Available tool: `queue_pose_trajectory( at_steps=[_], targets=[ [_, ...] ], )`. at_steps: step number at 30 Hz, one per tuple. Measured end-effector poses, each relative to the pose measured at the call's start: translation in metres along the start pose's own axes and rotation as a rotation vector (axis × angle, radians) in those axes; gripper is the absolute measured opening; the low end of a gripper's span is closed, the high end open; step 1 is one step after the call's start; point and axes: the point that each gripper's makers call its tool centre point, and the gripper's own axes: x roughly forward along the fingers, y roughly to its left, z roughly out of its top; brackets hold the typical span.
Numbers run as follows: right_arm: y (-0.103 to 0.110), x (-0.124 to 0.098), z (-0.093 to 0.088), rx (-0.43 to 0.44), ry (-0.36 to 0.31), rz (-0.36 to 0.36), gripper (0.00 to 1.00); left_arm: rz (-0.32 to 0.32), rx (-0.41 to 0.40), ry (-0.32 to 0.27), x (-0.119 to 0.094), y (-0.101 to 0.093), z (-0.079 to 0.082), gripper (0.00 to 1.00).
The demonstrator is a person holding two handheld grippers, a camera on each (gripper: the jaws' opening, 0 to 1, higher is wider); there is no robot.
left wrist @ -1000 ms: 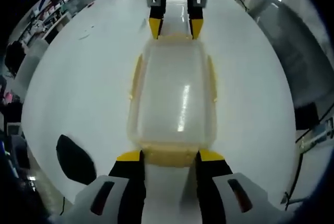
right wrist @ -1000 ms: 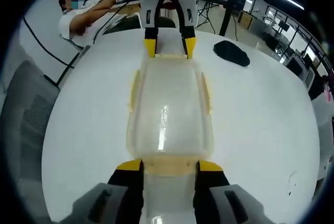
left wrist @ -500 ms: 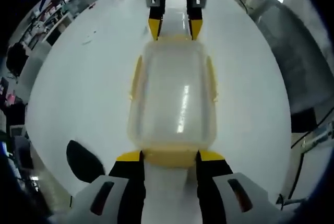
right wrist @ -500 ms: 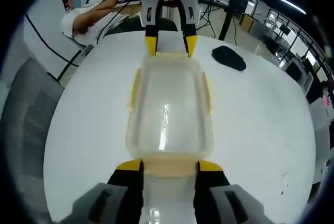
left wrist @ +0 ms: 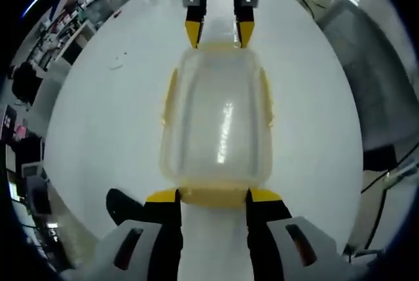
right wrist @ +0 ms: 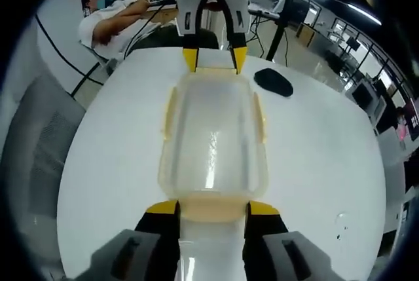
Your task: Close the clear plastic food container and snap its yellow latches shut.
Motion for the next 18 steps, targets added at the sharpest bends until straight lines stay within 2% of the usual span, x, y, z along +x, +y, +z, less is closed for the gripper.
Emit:
queue_pose_trajectory(
  at_steps=[7, 18],
  targets=[
    [-0.002, -0.017, -0.008, -0.004, -0.006, -0.010, 0.35, 0.015, -0.003, -0.005, -0.008, 0.001, 0.020, 0.36],
    [-0.006, -0.040, -0.033, 0.002, -0.005, -0.018, 0.35, 0.030, -0.004, -0.005, -0.006, 0.004, 0.054, 0.35]
  ],
)
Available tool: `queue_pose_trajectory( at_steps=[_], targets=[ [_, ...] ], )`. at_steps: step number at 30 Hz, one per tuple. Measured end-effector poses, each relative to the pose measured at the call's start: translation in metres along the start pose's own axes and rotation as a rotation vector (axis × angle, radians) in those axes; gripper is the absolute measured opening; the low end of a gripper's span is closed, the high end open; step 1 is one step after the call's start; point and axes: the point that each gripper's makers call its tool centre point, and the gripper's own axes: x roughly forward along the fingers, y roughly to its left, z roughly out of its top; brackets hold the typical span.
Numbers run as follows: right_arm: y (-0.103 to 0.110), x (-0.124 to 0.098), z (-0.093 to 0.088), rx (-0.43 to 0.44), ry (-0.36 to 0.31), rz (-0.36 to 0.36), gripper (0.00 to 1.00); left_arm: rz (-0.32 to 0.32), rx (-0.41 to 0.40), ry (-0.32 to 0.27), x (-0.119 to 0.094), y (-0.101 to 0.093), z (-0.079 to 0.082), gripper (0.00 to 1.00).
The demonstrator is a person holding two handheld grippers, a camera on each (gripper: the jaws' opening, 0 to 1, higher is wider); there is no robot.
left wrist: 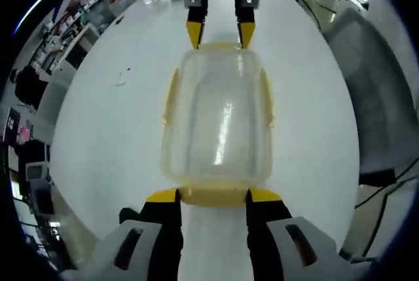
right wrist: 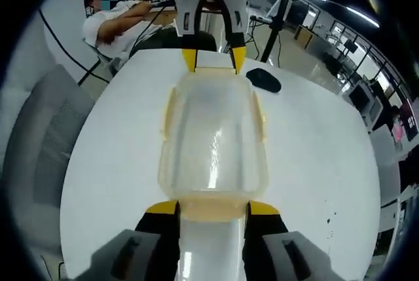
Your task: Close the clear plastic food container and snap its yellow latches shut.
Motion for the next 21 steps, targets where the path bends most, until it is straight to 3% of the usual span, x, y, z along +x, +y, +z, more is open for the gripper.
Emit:
queue_pose_trajectory(
  at_steps=[12, 21],
  targets=[
    [-0.006, -0.020, -0.026, 0.016, -0.013, -0.004, 0.35, -0.007, -0.007, -0.022, 0.007, 0.005, 0.032, 0.35],
    [-0.007, -0.027, -0.040, 0.015, -0.007, 0.012, 0.35, -0.016, -0.017, -0.026, 0.014, 0.004, 0.046, 0.36]
  ],
)
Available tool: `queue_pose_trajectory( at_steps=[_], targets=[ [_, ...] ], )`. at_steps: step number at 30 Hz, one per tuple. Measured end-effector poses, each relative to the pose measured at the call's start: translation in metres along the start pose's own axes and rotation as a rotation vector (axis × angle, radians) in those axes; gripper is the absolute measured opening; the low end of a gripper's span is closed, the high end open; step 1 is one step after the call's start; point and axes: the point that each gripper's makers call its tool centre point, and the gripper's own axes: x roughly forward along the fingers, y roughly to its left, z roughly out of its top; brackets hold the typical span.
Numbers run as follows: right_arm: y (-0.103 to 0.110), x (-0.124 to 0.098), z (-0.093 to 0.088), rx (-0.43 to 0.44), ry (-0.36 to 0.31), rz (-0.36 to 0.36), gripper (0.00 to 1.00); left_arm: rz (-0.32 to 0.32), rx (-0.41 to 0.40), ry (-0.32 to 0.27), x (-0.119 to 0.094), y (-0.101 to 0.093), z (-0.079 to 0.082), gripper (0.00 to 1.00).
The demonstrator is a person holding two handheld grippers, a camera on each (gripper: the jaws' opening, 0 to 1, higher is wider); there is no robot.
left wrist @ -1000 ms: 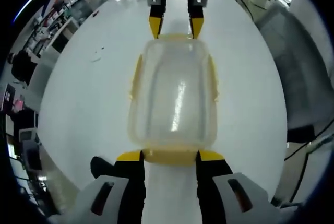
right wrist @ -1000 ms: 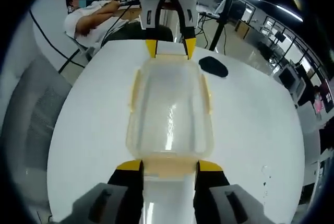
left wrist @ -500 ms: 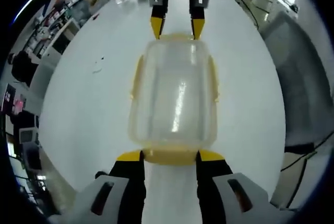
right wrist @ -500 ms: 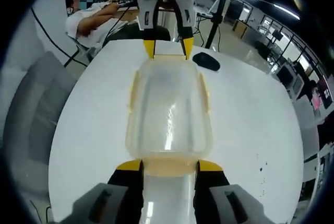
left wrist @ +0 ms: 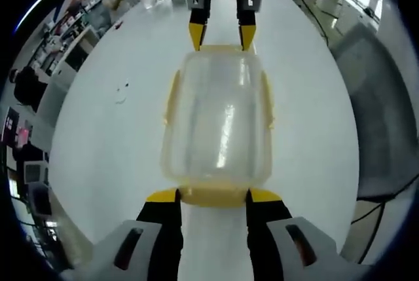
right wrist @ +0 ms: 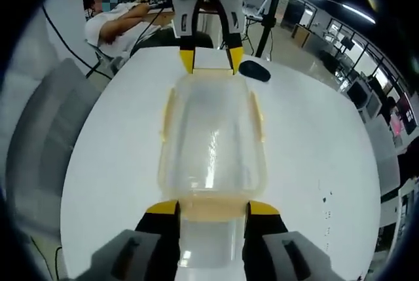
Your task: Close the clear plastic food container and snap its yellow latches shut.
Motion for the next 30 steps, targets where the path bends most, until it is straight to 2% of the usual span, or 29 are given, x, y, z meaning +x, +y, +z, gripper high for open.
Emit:
queue_pose_trajectory(
  at_steps=[14, 30],
  targets=[
    [0.002, -0.016, -0.035, 0.016, 0.023, 0.007, 0.35, -0.013, 0.000, -0.033, 0.017, -0.004, 0.035, 0.35],
    [0.005, -0.031, -0.065, 0.040, 0.037, 0.009, 0.35, -0.028, 0.022, -0.049, 0.032, -0.006, 0.065, 0.35]
  ],
)
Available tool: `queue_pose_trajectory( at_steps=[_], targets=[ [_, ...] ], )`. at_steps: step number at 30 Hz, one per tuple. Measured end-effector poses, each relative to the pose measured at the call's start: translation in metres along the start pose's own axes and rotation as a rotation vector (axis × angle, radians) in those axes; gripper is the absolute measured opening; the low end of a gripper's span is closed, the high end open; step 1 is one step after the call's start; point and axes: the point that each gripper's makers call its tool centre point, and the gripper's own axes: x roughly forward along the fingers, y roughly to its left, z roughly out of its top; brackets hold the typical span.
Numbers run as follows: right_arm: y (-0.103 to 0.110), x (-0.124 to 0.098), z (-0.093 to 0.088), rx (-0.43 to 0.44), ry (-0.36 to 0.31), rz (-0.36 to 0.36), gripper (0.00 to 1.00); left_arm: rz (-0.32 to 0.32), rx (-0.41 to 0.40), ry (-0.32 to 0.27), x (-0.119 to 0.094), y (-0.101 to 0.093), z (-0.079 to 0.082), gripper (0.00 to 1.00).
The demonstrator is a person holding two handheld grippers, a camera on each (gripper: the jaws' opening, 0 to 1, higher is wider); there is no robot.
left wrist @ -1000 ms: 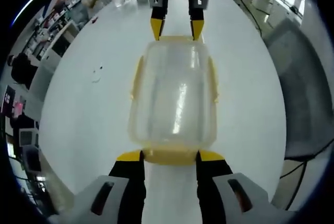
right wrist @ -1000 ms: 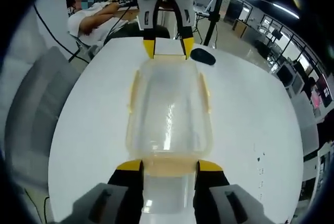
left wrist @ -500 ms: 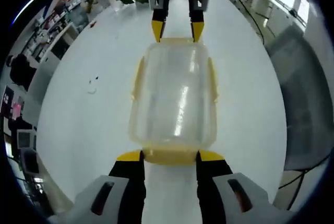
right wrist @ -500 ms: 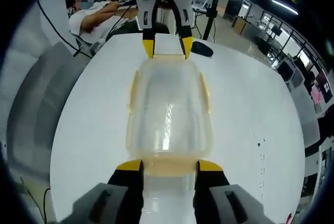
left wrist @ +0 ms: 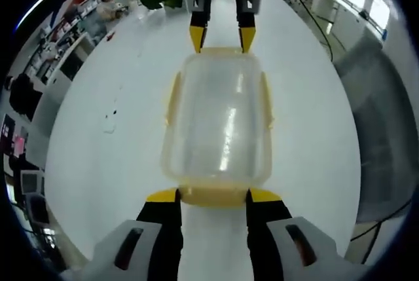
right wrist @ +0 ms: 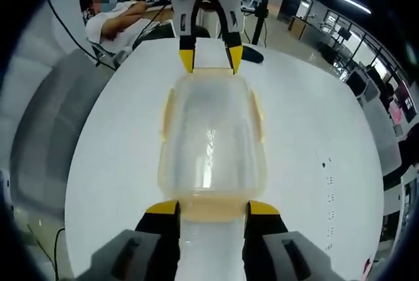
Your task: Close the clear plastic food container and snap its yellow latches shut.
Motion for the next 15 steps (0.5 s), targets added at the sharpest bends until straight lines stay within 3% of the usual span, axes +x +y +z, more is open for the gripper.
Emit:
queue_pose_trajectory(
  at_steps=[15],
  targets=[
    [0.001, -0.007, -0.024, -0.001, 0.013, 0.013, 0.35, -0.005, -0.004, -0.011, 0.014, -0.005, 0.020, 0.36]
  ],
)
